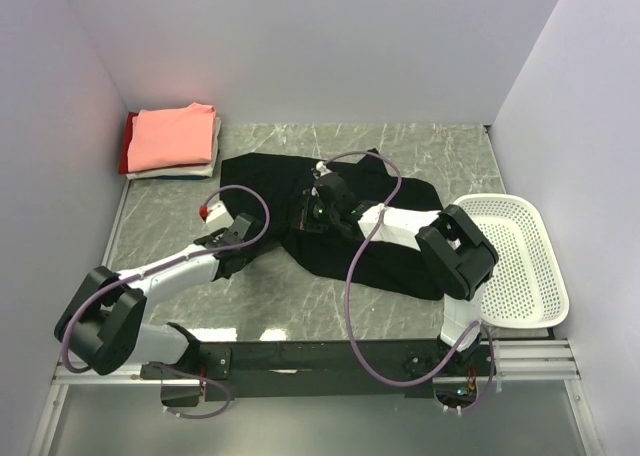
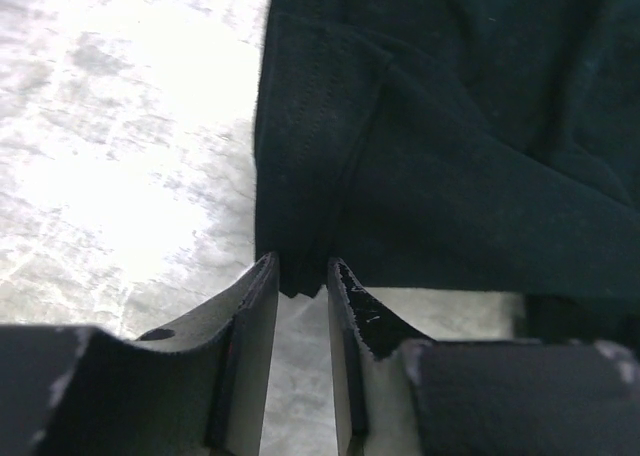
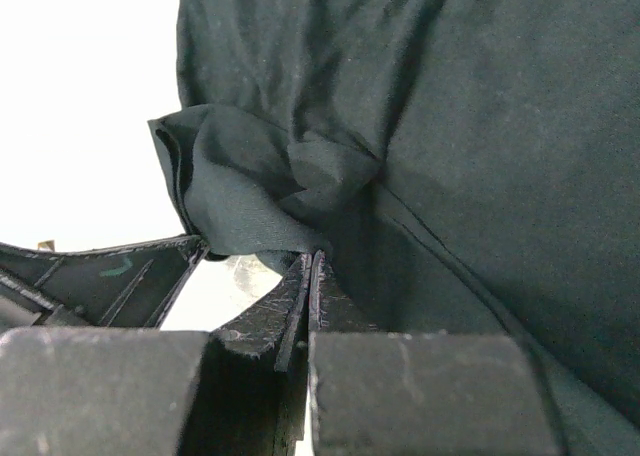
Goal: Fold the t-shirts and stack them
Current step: Fold the tshirt
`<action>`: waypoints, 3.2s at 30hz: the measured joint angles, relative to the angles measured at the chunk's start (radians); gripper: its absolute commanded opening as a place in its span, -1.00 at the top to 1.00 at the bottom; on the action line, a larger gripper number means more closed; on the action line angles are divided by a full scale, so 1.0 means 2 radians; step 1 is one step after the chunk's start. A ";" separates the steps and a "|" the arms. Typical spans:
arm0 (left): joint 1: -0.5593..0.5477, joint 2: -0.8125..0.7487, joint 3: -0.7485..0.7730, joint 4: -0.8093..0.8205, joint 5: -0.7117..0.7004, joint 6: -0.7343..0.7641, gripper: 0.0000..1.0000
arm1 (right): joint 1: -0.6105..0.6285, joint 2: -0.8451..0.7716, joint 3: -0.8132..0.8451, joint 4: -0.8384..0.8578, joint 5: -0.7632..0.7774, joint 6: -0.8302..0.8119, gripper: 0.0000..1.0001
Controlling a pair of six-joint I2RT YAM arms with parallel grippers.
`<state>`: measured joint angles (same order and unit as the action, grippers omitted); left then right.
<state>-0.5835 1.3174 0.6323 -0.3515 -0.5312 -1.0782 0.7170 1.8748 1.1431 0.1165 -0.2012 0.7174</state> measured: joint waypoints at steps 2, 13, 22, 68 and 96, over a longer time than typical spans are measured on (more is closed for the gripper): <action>0.000 0.006 0.000 -0.002 -0.009 -0.007 0.31 | 0.000 0.000 0.000 0.001 -0.002 0.000 1.00; 0.000 0.014 0.000 -0.007 -0.031 -0.023 0.78 | -0.001 0.000 0.000 0.002 -0.005 0.000 1.00; 0.009 0.011 0.014 -0.031 -0.064 -0.017 0.99 | -0.019 0.000 -0.003 0.006 -0.020 0.005 1.00; 0.205 -0.127 0.009 0.004 0.073 0.086 0.01 | 0.064 -0.020 -0.040 0.023 -0.077 0.010 0.15; 0.246 -0.031 -0.091 0.166 0.109 0.000 0.99 | 0.006 -0.184 -0.159 -0.035 0.043 0.004 0.18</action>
<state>-0.0917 1.2560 0.4507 -0.0200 -0.3134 -1.0790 0.7280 1.5070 0.8253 0.0463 -0.1143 0.7250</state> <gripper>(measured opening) 0.097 0.411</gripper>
